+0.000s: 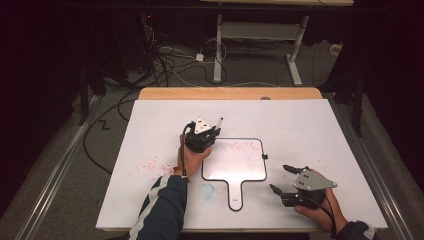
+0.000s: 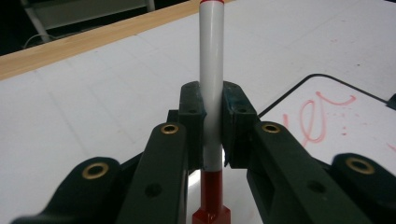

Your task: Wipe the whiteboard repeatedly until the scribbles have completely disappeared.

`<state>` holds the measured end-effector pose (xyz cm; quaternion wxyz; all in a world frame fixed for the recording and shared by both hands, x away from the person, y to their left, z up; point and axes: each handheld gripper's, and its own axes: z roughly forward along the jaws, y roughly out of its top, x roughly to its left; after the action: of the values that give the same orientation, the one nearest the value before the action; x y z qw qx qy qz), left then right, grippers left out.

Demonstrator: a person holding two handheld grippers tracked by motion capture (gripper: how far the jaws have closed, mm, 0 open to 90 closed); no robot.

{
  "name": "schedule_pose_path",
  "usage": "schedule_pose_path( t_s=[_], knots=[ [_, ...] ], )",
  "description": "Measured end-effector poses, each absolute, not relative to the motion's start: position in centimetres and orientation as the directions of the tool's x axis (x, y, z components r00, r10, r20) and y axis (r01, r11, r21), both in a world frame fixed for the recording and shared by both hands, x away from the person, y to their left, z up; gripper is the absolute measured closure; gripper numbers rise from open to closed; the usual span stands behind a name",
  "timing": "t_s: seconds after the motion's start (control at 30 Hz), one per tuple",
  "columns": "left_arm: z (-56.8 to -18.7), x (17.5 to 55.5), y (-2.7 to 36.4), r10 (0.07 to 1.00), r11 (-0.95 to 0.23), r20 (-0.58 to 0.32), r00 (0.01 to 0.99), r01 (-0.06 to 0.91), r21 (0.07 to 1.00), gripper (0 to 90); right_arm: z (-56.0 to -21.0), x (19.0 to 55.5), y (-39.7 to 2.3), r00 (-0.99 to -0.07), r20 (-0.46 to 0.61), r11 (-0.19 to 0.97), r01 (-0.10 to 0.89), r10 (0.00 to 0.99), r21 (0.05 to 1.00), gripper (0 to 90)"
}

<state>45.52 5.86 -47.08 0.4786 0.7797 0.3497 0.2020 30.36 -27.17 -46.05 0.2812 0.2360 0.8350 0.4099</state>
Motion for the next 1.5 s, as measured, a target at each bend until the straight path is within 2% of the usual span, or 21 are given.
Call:
schedule_pose_path(
  t_s=[0.17,0.3,0.63,0.87,1.5],
  knots=[
    [-46.5,45.2,2.1,0.674,-0.373,0.03,0.738,0.305,0.876,78.1,-46.1,30.4,-27.3,-0.733,-0.274,0.553,0.164,0.622,0.817,25.5],
    [-46.1,45.0,0.8,0.649,-0.41,0.057,0.759,0.285,0.866,78.1,-46.0,30.3,-27.4,-0.732,-0.274,0.552,0.165,0.624,0.817,25.5],
    [-45.2,43.5,1.6,0.612,-0.407,0.047,0.79,0.263,0.875,78.0,-45.9,31.1,-28.0,-0.703,-0.259,0.53,0.195,0.663,0.825,25.8],
    [-44.5,42.1,2.0,0.583,-0.393,0.049,0.811,0.229,0.891,77.8,-45.0,32.4,-28.3,-0.684,-0.185,0.457,0.24,0.705,0.856,28.9],
    [-44.2,37.8,1.1,0.508,-0.395,0.082,0.858,0.148,0.907,77.8,-41.6,33.3,-25.4,-0.731,-0.079,0.313,0.19,0.678,0.931,36.6]
  ],
)
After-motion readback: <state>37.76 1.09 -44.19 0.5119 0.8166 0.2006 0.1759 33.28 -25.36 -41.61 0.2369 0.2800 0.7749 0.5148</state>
